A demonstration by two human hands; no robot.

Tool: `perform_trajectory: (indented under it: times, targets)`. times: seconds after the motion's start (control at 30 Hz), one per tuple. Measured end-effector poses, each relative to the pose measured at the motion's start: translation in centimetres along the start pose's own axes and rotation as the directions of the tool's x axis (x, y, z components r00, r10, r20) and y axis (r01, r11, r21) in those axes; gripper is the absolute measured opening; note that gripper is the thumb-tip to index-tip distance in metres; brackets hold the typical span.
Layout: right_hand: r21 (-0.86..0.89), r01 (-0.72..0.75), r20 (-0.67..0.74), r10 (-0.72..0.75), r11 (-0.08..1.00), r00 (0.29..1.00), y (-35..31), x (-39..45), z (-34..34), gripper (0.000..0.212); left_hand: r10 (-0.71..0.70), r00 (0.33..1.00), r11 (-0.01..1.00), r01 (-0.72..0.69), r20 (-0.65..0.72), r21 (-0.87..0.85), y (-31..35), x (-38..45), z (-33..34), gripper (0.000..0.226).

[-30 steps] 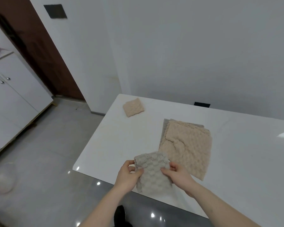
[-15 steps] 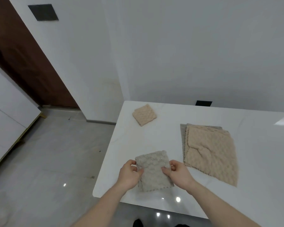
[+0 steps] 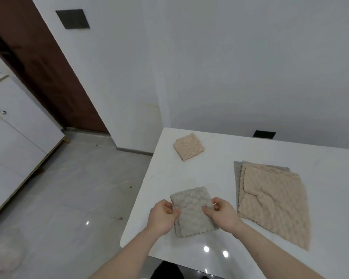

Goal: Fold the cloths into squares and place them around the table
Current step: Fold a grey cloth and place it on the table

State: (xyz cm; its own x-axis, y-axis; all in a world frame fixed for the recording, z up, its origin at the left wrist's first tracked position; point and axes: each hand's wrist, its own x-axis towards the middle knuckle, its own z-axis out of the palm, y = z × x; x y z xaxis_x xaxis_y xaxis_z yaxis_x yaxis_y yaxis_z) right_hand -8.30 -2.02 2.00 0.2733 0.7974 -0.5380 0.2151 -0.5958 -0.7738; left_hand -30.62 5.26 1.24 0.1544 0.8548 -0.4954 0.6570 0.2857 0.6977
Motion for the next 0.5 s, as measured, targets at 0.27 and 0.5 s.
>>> perform_trajectory:
  times: [0.27,0.5]
  targets:
    - [-0.037,-0.019,0.035,0.020,0.999,0.999,-2.6,2.6,1.9,0.021,-0.043,0.999,0.999,0.044,0.023,-0.023,-1.9,3.6,-1.8,0.034]
    - [-0.141,-0.082,0.017,0.085,0.987,0.996,-5.0,7.7,6.6,0.014,-0.064,0.990,0.996,0.072,0.123,-0.059,-4.3,9.0,-6.1,0.018]
